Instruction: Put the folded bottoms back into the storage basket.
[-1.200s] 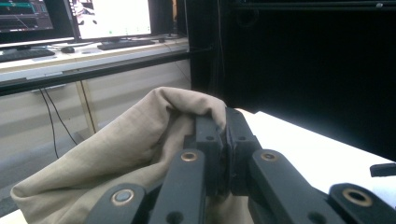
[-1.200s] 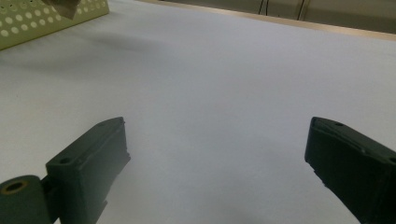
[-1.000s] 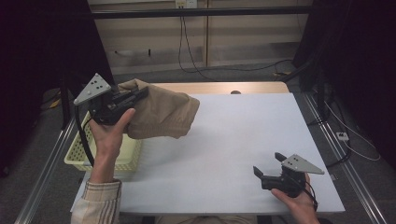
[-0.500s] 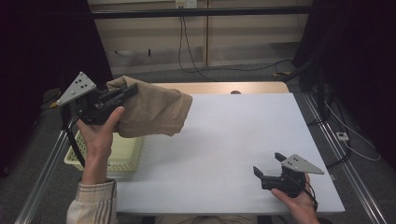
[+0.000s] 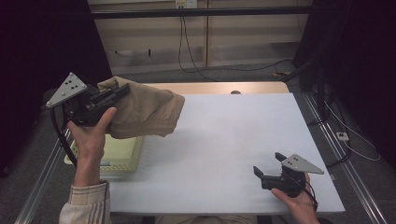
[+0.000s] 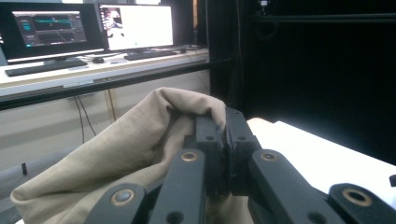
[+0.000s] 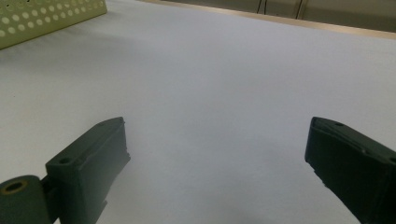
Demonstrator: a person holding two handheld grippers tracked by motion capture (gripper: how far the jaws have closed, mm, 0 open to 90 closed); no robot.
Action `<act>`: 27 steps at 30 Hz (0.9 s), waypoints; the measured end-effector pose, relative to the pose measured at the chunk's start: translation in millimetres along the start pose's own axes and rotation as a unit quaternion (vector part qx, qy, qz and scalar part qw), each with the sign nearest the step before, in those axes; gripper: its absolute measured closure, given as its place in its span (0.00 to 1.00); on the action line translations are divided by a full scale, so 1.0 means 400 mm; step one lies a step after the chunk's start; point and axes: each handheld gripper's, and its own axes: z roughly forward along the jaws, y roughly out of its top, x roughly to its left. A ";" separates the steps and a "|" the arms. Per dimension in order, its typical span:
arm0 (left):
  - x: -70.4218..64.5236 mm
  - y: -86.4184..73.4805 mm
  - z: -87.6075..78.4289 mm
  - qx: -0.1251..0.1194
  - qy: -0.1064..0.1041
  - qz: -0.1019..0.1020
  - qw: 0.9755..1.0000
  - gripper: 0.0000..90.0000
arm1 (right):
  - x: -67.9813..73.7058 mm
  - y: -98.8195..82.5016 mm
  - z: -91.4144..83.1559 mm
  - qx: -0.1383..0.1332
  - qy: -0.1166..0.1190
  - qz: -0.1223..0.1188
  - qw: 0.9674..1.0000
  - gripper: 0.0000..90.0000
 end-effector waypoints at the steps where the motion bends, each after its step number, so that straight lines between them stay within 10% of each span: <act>1: 0.003 0.001 -0.007 -0.003 0.003 -0.003 1.000 0.96 | 0.001 0.000 0.000 0.000 0.000 -0.001 1.000 0.06; 27: 0.070 0.008 -0.127 -0.027 0.046 -0.013 0.999 0.96 | 0.003 0.000 0.000 0.000 0.001 -0.005 1.000 0.07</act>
